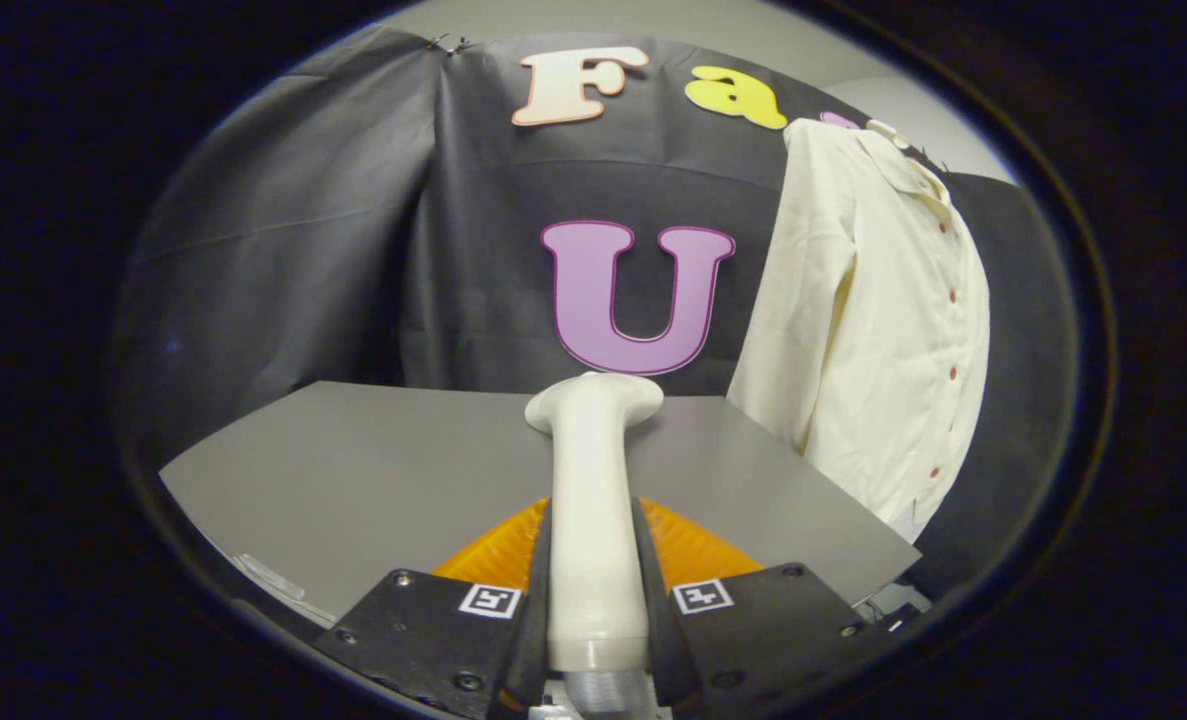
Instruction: Iron the clothes twice with a garment steamer, once on the left side and once on the right side.
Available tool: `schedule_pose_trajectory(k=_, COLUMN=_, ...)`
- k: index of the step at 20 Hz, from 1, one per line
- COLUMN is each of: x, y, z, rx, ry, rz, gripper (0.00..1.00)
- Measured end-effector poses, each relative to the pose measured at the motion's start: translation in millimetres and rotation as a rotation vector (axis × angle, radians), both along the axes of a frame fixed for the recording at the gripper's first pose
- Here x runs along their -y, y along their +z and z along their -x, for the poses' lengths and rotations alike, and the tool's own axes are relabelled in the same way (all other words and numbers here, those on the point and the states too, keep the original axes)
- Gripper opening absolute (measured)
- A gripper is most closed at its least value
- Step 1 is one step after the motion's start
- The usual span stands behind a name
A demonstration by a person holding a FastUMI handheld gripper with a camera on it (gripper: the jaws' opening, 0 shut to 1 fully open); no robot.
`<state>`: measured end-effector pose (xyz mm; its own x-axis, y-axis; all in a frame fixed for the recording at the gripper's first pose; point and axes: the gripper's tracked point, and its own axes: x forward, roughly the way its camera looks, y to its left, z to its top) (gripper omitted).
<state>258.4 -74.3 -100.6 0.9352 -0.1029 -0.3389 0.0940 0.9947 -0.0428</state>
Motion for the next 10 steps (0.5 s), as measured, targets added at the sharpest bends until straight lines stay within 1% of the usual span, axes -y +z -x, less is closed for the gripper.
schedule_pose_trajectory(k=2, x=2, y=4, z=-1, rx=0.043, ry=-0.006, rz=-0.043, gripper=0.41)
schedule_pose_trajectory(k=5, x=-2, y=7, z=1, rx=0.075, ry=0.012, rz=-0.130, gripper=0.40)
schedule_pose_trajectory(k=7, x=-2, y=8, z=3, rx=0.080, ry=0.023, rz=-0.155, gripper=0.39)
schedule_pose_trajectory(k=9, x=1, y=14, z=9, rx=0.117, ry=0.015, rz=-0.177, gripper=0.39)
schedule_pose_trajectory(k=10, x=2, y=19, z=13, rx=0.134, ry=0.023, rz=-0.185, gripper=0.39)
